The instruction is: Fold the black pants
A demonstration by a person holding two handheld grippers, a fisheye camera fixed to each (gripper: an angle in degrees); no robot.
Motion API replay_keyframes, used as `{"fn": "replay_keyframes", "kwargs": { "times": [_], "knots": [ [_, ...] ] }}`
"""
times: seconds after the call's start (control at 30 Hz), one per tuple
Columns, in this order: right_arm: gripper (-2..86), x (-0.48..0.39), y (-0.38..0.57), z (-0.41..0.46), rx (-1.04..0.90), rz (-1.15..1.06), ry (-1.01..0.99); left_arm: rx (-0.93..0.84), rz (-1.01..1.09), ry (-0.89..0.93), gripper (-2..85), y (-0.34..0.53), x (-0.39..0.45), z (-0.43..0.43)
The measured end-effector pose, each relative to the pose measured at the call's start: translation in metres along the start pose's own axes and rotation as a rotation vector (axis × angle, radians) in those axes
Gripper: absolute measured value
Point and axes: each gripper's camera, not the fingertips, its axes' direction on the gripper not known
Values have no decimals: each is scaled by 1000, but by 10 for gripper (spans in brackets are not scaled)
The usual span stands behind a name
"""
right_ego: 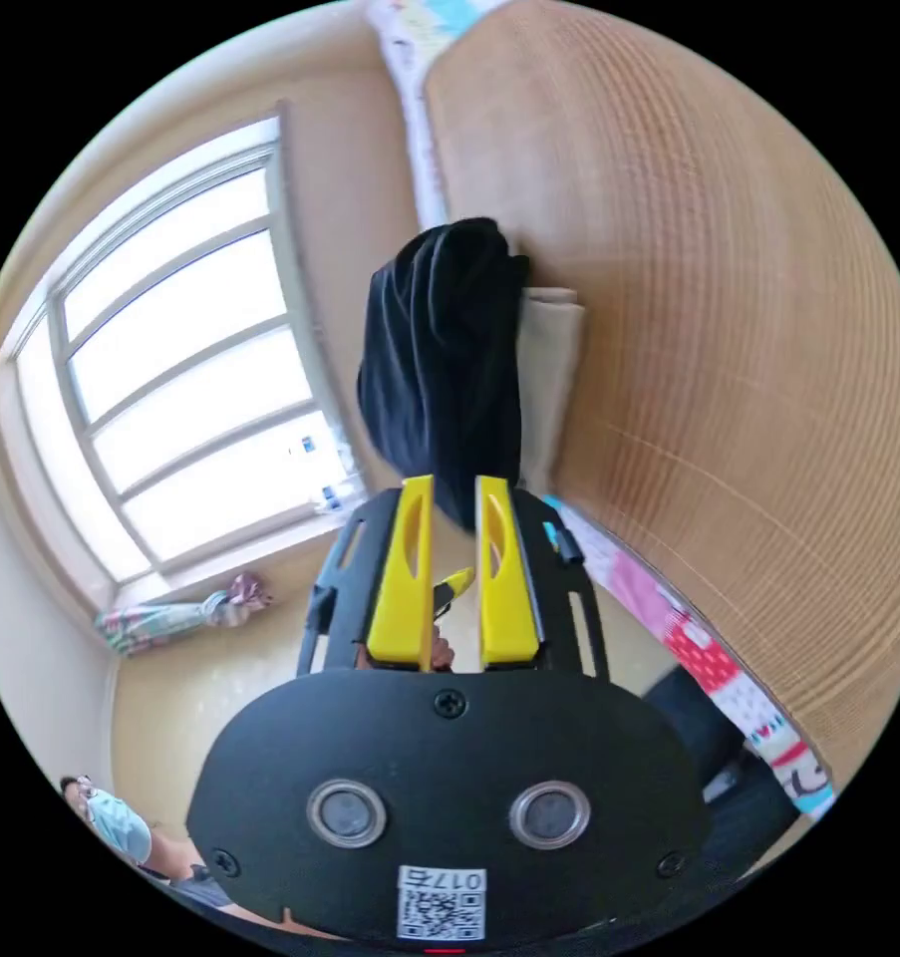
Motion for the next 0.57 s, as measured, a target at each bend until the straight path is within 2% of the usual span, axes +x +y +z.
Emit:
{"fn": "replay_keyframes", "kwargs": {
  "times": [0.07,0.1,0.17,0.2,0.27,0.37,0.43,0.5,0.57],
  "knots": [
    [25,88,34,-27,-8,119,93,-324,-257,-28,65,46,-92,66],
    [22,111,45,-37,-19,149,127,-398,-314,-21,65,65,-111,78],
    [12,195,110,-88,-52,281,351,-589,-530,-38,65,152,-168,102],
    [10,214,130,-104,-55,323,422,-607,-579,-38,64,174,-177,103],
    [6,276,225,-169,-72,533,713,-624,-739,11,58,254,-195,99],
    [4,312,356,-239,-77,768,946,-665,-947,16,51,322,-201,90],
    [4,319,423,-269,-6,940,1011,-682,-1082,-11,49,335,-204,84],
    [4,322,477,-287,132,1075,942,-618,-1200,9,46,318,-208,80],
    [3,338,530,-288,416,1213,612,-411,-1129,137,25,243,-201,86]
  ]
}}
